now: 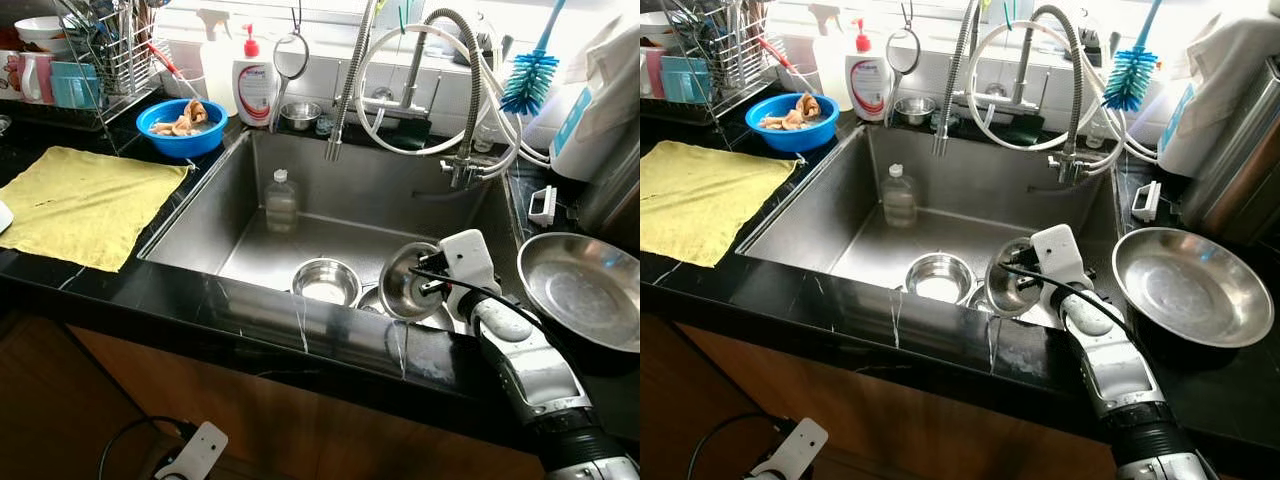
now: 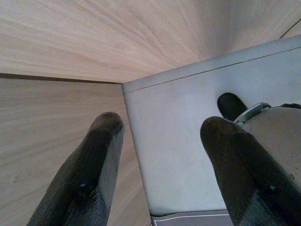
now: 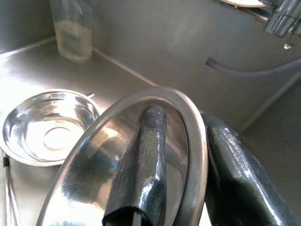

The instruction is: Kitchen organization

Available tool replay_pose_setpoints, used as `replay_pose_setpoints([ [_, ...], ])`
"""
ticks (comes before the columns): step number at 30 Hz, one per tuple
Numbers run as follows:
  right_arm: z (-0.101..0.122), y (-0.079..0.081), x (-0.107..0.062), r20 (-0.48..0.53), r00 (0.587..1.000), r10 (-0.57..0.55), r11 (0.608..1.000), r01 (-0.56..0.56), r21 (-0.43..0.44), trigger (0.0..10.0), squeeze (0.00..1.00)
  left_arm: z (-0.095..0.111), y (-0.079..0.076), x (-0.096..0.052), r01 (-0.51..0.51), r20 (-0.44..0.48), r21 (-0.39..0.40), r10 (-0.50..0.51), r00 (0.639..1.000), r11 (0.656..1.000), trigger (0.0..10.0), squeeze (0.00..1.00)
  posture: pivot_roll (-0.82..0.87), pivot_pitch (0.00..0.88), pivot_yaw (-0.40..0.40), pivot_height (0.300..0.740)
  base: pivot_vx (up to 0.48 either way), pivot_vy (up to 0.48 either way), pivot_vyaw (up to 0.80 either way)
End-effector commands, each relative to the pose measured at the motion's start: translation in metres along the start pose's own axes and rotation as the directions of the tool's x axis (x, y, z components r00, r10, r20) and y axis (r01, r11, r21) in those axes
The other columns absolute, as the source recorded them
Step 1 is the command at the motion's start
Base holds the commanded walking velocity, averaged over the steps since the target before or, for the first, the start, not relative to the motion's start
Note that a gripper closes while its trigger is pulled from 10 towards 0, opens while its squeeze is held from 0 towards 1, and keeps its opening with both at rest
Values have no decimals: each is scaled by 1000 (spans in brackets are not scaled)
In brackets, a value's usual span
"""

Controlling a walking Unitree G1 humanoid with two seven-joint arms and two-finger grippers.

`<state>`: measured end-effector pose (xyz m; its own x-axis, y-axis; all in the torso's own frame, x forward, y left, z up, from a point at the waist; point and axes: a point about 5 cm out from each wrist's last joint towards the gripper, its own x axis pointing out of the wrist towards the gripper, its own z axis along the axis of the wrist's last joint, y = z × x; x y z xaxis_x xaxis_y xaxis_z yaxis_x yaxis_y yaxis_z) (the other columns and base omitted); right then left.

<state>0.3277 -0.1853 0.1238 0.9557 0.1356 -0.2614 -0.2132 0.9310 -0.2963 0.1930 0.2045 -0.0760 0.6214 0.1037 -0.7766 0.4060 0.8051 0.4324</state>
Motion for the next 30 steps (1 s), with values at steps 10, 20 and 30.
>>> replay_pose_setpoints([
  [10, -2, -5, 3, -10, 1000, -20, 1000, 20, -1, 10000, 0, -2, -1, 0, 0, -14, -15, 0, 1000, 1000, 10000, 0, 13, 0, -66, 740, 0, 0, 0],
  [20, 0, -8, 3, 4, 999, -41, 999, 41, 5, 10000, 980, -2, 0, 0, -2, -14, -14, 2, 1000, 1000, 10000, 0, 12, 0, -62, 740, 0, 0, 0],
  [30, 24, -11, -2, 139, 983, -118, 993, 119, 5, 10000, 0, -3, 1, 0, -5, -14, -8, 5, 1000, 1000, 10000, 0, 4, 0, -48, 740, 0, 0, 0],
])
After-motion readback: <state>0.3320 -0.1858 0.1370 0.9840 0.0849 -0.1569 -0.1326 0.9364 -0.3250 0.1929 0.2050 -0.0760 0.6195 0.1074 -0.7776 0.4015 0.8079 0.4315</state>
